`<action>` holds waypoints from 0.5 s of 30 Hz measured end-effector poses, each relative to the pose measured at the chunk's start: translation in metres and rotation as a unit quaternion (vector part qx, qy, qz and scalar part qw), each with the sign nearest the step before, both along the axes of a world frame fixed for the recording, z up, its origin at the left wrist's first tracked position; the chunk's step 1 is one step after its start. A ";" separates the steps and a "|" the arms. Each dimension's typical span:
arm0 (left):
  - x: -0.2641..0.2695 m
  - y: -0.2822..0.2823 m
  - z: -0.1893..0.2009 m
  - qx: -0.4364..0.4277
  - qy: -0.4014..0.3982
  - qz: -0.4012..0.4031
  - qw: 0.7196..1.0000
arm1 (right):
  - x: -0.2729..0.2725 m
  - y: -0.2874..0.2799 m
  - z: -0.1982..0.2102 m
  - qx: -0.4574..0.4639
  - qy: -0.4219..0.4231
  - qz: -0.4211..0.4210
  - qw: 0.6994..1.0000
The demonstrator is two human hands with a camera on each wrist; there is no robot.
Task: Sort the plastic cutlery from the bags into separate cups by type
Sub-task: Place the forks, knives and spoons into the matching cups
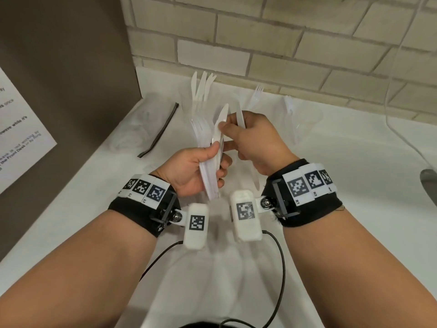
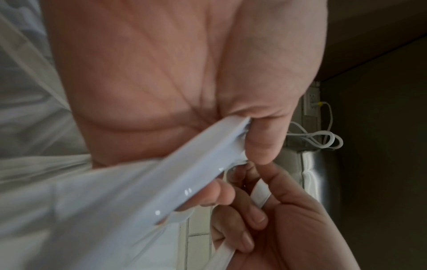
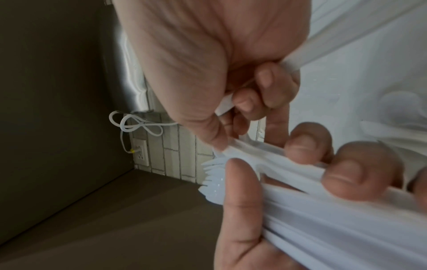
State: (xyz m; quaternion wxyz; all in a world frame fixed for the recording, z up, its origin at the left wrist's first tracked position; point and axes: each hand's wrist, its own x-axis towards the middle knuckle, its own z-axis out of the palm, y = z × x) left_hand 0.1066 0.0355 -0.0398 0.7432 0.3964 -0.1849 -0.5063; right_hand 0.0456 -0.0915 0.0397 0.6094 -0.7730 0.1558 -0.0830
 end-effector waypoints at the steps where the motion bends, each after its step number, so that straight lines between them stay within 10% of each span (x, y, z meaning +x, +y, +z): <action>1: 0.000 0.000 0.001 0.006 -0.002 0.004 1.000 | 0.000 0.000 -0.001 -0.008 -0.001 0.002 1.000; 15: 0.006 0.001 0.006 0.091 -0.049 0.179 0.978 | 0.012 -0.002 -0.017 0.064 -0.020 -0.017 0.998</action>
